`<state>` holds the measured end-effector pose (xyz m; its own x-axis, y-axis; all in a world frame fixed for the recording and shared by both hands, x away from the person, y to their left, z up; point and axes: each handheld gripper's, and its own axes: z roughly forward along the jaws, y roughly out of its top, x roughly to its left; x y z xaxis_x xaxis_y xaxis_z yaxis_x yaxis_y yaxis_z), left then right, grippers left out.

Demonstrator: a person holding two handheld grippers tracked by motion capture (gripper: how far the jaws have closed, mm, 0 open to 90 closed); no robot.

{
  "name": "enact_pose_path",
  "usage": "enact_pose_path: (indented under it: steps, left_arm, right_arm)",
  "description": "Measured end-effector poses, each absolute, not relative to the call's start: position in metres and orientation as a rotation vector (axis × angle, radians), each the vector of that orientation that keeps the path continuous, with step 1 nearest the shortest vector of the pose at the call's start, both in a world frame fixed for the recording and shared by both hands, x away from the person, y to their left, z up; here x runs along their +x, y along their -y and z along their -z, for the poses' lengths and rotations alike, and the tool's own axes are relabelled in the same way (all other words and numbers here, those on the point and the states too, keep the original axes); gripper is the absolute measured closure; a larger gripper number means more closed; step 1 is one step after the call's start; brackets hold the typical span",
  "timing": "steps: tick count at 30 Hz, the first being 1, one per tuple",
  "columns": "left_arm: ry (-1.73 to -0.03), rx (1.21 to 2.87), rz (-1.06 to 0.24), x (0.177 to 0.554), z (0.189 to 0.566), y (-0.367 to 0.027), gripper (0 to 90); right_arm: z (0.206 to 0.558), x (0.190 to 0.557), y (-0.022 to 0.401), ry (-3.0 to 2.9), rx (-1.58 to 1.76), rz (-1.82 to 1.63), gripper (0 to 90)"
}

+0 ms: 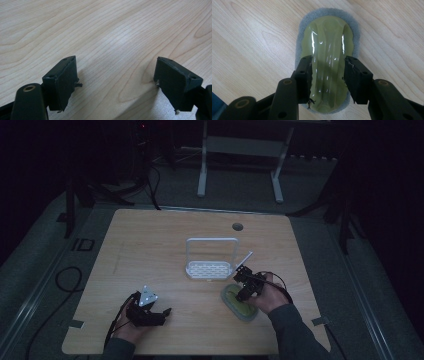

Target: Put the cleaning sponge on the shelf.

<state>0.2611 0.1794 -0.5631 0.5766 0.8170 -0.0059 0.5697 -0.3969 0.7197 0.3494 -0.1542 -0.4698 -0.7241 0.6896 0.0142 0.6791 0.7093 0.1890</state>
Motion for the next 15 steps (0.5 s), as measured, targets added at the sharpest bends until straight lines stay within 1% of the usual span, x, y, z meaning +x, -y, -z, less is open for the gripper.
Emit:
enact_pose_path:
  steps: [10,15]
  left_arm:
    - [-1.101,2.117,-0.46,0.2611,0.5632,-0.1794,19.4]
    - [-1.101,2.117,-0.46,0.2611,0.5632,-0.1794,19.4]
  right_arm:
    - [0.4712,0.353,0.149,-2.873,1.13,-0.223,60.9]
    - [0.4704,0.356,0.1477,-2.887,1.115,-0.194,65.9]
